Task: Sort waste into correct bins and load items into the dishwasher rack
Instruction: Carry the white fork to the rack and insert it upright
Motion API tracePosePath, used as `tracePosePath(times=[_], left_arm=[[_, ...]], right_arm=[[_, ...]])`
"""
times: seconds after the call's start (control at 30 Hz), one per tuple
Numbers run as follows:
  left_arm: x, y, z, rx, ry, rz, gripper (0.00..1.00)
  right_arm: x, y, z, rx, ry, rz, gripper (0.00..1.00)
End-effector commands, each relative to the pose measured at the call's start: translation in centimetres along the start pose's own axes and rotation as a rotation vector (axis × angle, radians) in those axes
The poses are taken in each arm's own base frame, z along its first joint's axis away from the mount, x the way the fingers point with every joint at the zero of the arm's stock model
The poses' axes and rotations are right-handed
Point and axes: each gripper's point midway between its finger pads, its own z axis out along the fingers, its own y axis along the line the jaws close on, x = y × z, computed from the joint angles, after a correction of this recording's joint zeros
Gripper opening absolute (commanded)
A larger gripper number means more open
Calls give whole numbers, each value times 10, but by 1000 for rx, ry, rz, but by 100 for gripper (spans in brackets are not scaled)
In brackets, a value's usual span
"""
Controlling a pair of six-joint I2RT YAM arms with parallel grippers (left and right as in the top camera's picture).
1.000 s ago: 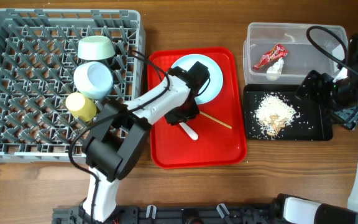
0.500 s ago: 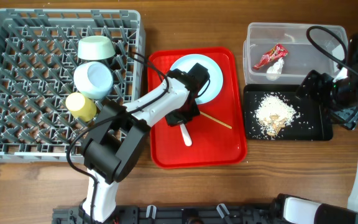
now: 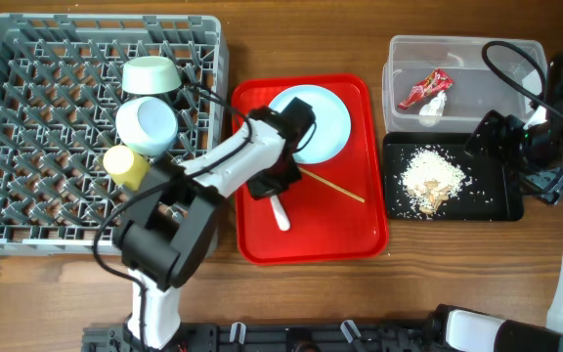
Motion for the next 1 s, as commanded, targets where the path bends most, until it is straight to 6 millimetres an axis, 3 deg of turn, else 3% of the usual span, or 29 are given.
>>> tracePosePath(times=[0.0, 0.23, 0.4, 0.5, 0.67, 0.8, 0.97], left_arm=[[-25, 9, -53, 53, -172, 67, 4], [-48, 31, -127, 123, -376, 176, 4], [-65, 60, -166, 107, -488, 402, 4], [-74, 73, -168, 74, -498, 465, 4], [-92, 93, -162, 50, -485, 412, 4], [-105, 108, -146, 21, -443, 363, 4], [-114, 114, -130, 0, -408, 344, 5]], right_arm=[[-2, -2, -9, -6, -34, -2, 100], [-2, -1, -9, -7, -36, -2, 100], [-2, -1, -9, -7, -36, -2, 100], [-2, -1, -9, -7, -36, -2, 100], [-2, -1, -9, -7, -36, -2, 100], [-2, -1, -9, -7, -36, -2, 100], [-2, -1, -9, -7, -36, -2, 100]])
